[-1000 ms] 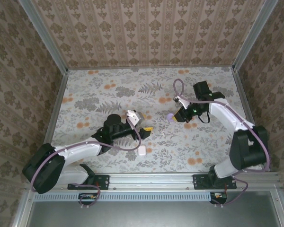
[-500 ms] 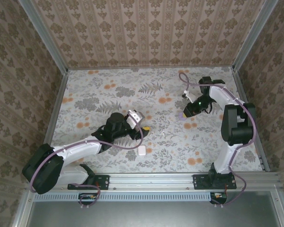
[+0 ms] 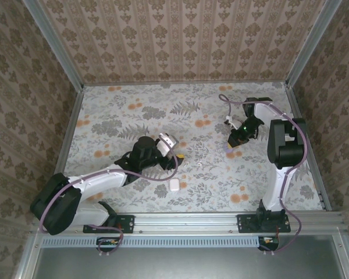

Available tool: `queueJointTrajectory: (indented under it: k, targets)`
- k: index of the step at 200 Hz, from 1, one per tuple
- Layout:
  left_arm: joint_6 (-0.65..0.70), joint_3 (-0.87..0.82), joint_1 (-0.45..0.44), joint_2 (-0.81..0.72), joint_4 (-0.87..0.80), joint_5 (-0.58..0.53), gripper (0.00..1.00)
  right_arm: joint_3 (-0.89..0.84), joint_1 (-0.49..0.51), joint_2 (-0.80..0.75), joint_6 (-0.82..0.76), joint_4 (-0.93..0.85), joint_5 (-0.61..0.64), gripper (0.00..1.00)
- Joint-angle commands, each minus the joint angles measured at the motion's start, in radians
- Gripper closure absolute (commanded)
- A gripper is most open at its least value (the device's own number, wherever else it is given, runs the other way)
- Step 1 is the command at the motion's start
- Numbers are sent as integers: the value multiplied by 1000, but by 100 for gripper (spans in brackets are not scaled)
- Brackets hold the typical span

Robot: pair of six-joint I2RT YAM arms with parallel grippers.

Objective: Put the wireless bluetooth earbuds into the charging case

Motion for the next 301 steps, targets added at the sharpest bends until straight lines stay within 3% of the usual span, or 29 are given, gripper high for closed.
queueJointTrajectory:
  k: [1, 66, 129, 170, 220, 273, 287, 301]
  targets:
    - [14, 33, 5, 20, -8, 3, 25, 34, -14, 35, -13, -58, 32, 86]
    - [10, 48, 5, 34, -2, 6, 25, 44, -35, 37, 2, -46, 53, 63]
    - [-15, 60, 6, -32, -85, -4, 24, 43, -39, -42, 52, 0, 63, 59]
    - [-136, 91, 11, -89, -238, -84, 24, -51, -24, -210, 168, 118, -21, 55]
    - [-343, 149, 33, -148, -513, -136, 27, -206, 110, -413, 505, 187, 19, 46]
    - [-536, 158, 39, -214, -786, -137, 32, -374, 422, -565, 899, 282, 84, 46]
    - [-529, 132, 34, -242, -792, -101, 34, -406, 481, -585, 970, 293, 89, 45]
    - [-438, 93, 18, -277, -755, -36, 35, -449, 508, -621, 1020, 318, 90, 45]
